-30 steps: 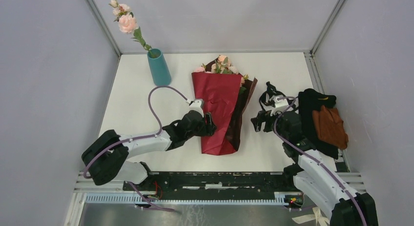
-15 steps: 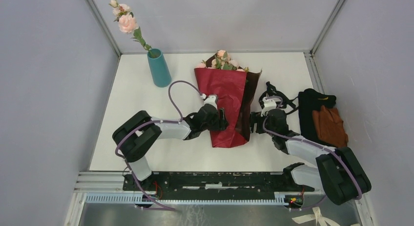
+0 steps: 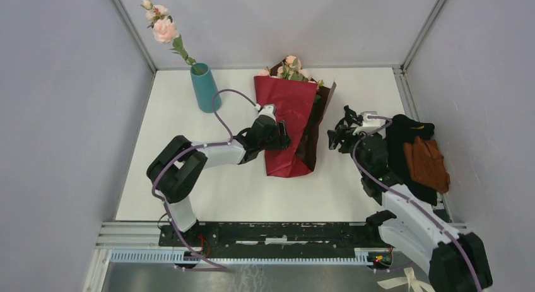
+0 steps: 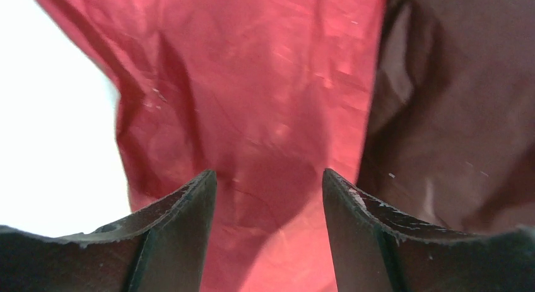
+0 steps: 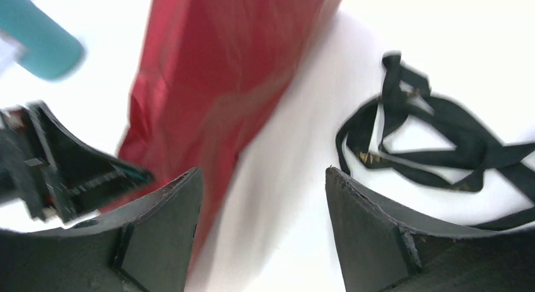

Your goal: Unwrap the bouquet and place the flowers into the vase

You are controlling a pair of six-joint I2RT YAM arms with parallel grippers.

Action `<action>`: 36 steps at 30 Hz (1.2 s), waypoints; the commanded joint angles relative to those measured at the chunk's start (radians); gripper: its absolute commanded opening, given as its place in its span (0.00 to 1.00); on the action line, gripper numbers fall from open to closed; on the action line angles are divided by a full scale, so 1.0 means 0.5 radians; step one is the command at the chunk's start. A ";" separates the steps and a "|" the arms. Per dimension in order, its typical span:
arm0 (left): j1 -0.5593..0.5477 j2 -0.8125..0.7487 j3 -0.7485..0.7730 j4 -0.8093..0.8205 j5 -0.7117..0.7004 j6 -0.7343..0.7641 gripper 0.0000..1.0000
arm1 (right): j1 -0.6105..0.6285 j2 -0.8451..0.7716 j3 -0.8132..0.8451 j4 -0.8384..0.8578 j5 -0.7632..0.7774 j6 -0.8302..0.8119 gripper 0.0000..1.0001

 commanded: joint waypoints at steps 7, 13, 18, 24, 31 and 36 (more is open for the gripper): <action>-0.267 -0.352 0.157 -0.144 -0.183 0.197 0.69 | 0.107 -0.347 0.136 -0.012 -0.017 0.124 0.74; -0.488 -0.376 0.076 -0.245 -0.430 0.202 0.69 | 0.234 0.019 0.248 0.059 -0.294 0.114 0.63; -0.598 -0.376 -0.200 -0.159 -0.505 0.051 0.69 | 0.351 0.191 0.320 0.097 -0.305 0.084 0.31; -0.731 -0.306 -0.301 -0.136 -0.568 -0.016 0.68 | 0.359 0.297 0.242 0.201 -0.264 0.137 0.07; -0.812 -0.179 -0.169 -0.188 -0.618 -0.009 0.68 | 0.363 0.096 0.156 0.205 -0.198 0.156 0.06; -0.820 -0.190 -0.120 -0.295 -0.789 -0.015 0.68 | 0.362 -0.172 0.170 0.041 -0.097 0.104 0.09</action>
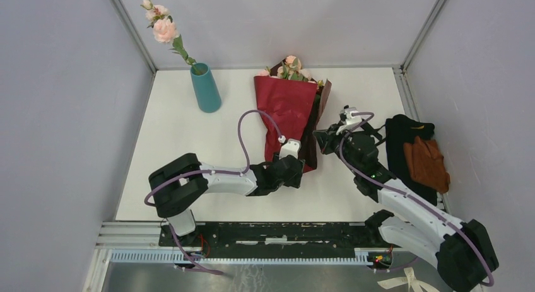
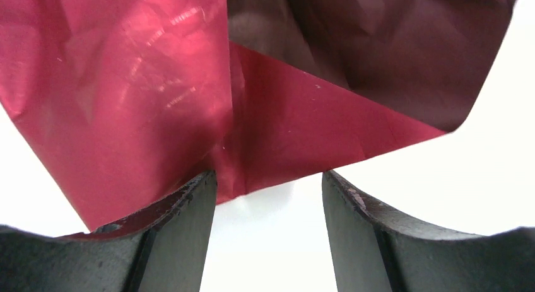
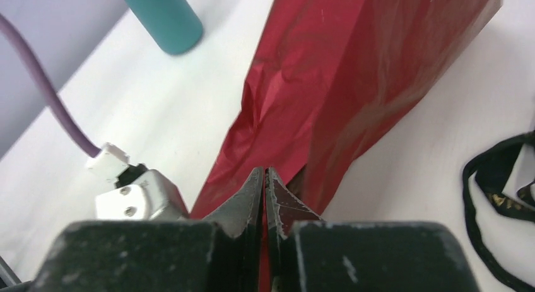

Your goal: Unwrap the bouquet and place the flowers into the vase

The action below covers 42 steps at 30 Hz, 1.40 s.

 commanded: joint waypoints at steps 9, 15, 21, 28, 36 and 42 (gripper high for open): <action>0.006 -0.210 0.054 -0.253 -0.692 -0.108 0.68 | 0.009 -0.567 0.028 -0.145 0.146 -0.052 0.16; 0.010 -0.461 -0.020 -0.307 -0.835 -0.130 0.68 | 0.012 -0.513 0.037 -0.142 0.111 -0.076 0.18; 0.011 -0.597 -0.035 -0.405 -1.013 -0.097 0.68 | 0.035 -0.337 0.023 -0.013 0.007 -0.044 0.20; 0.177 -0.557 -0.162 -0.400 -0.998 -0.177 0.69 | 0.086 -0.145 0.076 0.050 -0.002 -0.056 0.21; 0.264 -0.783 -0.322 -0.318 -0.854 -0.221 0.69 | 0.107 0.498 0.275 0.125 -0.038 -0.096 0.26; 0.265 -0.917 -0.313 -0.421 -0.897 -0.211 0.69 | 0.117 0.845 0.208 0.370 -0.090 0.021 0.26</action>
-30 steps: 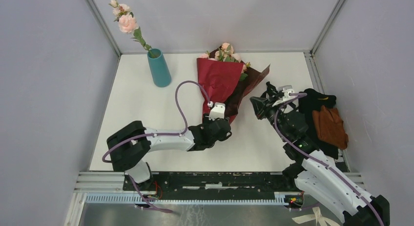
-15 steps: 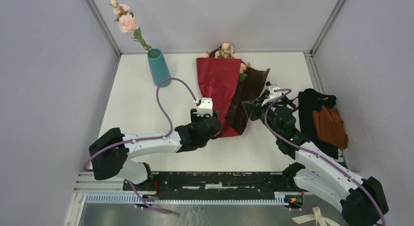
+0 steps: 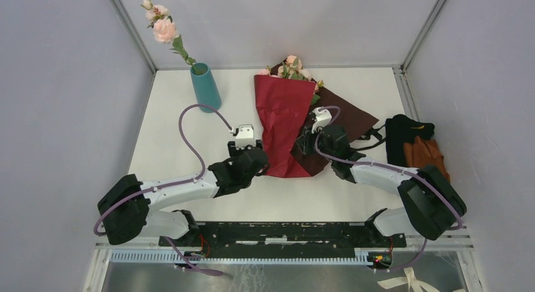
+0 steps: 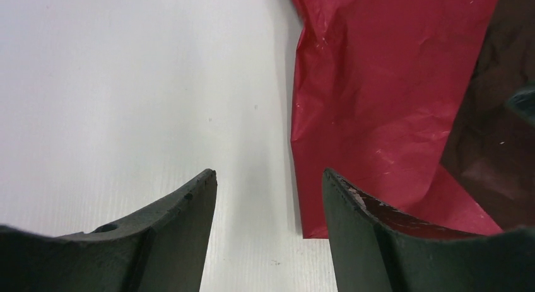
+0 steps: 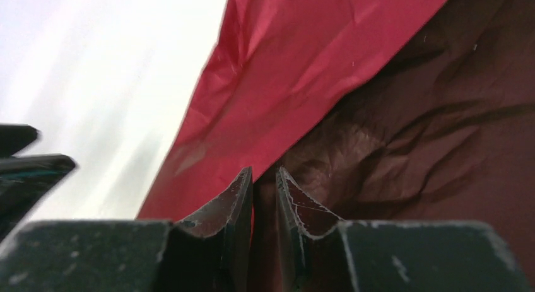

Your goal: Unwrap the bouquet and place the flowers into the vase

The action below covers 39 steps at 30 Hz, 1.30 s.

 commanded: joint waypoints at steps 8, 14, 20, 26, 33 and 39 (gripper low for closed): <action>-0.007 -0.289 -0.030 0.017 -0.004 -0.072 0.69 | 0.014 0.314 0.061 0.207 0.009 0.026 0.26; -0.005 -0.377 -0.041 -0.007 -0.010 -0.053 0.69 | 0.035 0.462 0.103 0.243 0.011 0.047 0.25; -0.006 -0.411 -0.064 0.018 -0.014 -0.032 0.68 | 0.034 0.443 0.105 0.218 0.063 0.016 0.25; -0.004 -0.366 -0.045 0.025 0.009 -0.034 0.68 | 0.059 0.501 0.271 0.202 -0.044 0.017 0.25; -0.004 -0.400 -0.030 0.013 0.009 -0.025 0.68 | 0.191 0.699 0.641 0.099 -0.079 0.014 0.25; -0.007 -0.475 -0.049 -0.023 -0.004 -0.021 0.68 | 0.272 0.854 0.761 0.133 -0.106 0.055 0.25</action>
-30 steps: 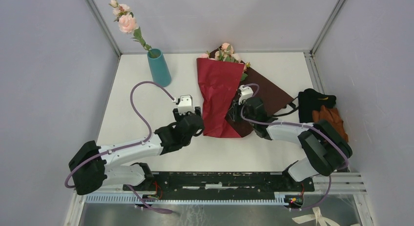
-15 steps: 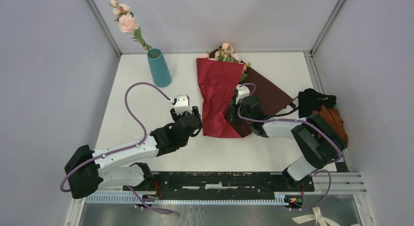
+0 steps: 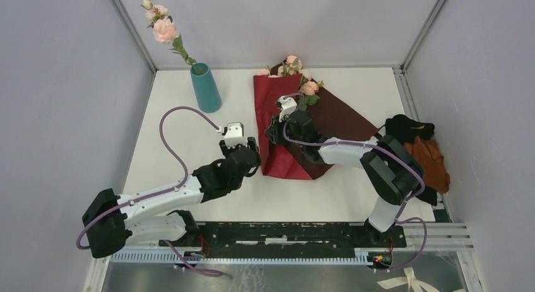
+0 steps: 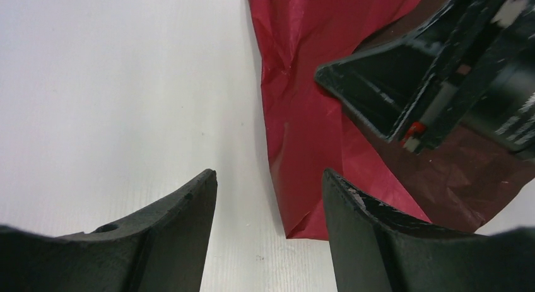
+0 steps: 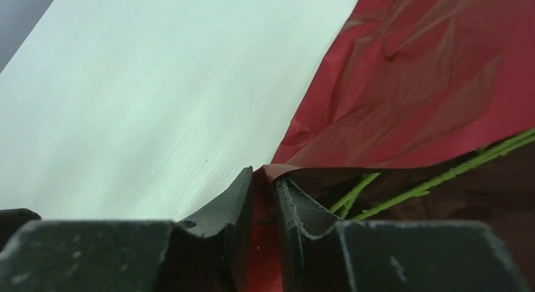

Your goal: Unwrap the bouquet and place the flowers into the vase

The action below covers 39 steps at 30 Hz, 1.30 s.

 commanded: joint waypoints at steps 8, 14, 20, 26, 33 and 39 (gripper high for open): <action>-0.005 -0.194 -0.074 0.031 -0.037 -0.023 0.68 | 0.184 0.399 0.406 0.009 -0.154 0.061 0.25; -0.006 -0.301 -0.115 0.001 -0.058 -0.027 0.68 | 0.305 0.616 0.653 -0.060 -0.172 0.060 0.25; -0.005 -0.349 -0.154 0.002 -0.088 -0.027 0.67 | 0.393 0.601 0.568 -0.032 -0.200 0.066 0.25; -0.005 -0.249 -0.142 0.090 -0.038 -0.039 0.68 | 0.427 0.318 0.300 0.020 -0.100 0.018 0.25; -0.006 -0.091 0.024 0.177 -0.102 0.080 0.68 | 0.363 -0.228 0.049 -0.019 0.088 -0.073 0.25; 0.009 0.205 0.240 0.303 -0.093 0.138 0.68 | 0.207 -0.491 -0.150 -0.019 0.088 -0.081 0.24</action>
